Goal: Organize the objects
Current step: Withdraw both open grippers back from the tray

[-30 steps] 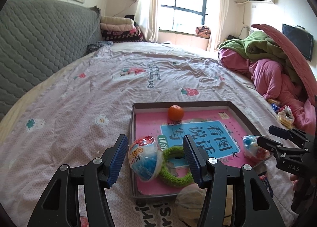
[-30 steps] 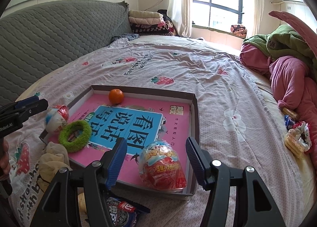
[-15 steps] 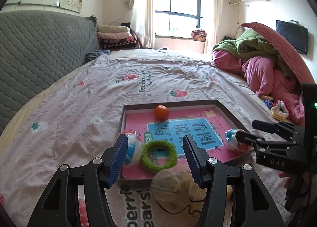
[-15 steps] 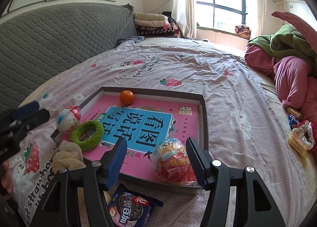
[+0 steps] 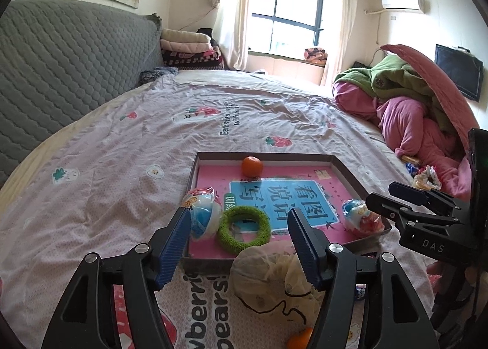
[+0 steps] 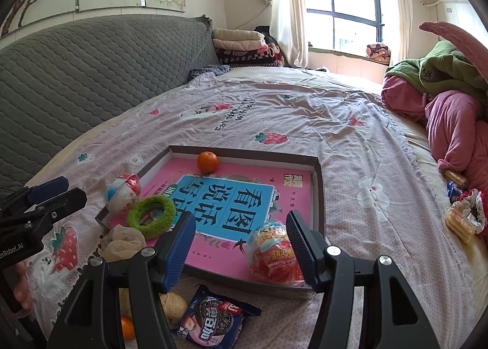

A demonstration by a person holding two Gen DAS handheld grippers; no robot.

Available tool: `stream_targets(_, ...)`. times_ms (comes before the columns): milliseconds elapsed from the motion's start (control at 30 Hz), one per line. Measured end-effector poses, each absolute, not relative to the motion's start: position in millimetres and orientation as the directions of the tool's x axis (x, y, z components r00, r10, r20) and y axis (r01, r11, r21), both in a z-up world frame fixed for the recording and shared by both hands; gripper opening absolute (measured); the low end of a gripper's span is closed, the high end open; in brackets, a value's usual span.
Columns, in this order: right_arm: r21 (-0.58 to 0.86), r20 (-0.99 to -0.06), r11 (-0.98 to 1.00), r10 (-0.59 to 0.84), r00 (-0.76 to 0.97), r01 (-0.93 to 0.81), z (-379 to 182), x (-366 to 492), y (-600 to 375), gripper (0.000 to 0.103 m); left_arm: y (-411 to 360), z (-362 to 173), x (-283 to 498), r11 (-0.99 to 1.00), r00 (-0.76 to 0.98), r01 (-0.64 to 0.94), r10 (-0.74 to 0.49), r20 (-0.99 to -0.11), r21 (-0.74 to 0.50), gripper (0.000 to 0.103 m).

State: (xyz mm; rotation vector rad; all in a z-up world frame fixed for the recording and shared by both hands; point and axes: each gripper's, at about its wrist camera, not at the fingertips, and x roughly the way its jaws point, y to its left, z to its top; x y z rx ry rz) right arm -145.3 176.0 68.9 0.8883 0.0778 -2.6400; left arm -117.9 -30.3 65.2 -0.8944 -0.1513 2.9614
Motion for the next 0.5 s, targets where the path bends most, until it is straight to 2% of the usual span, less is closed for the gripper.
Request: stream_targets(500,0.079,-0.58,-0.939,-0.316,-0.751,0.334,75,-141,181,0.065,-28,77,-106,-0.994,-0.841,-0.001,0.058,-0.538,-0.106,0.068)
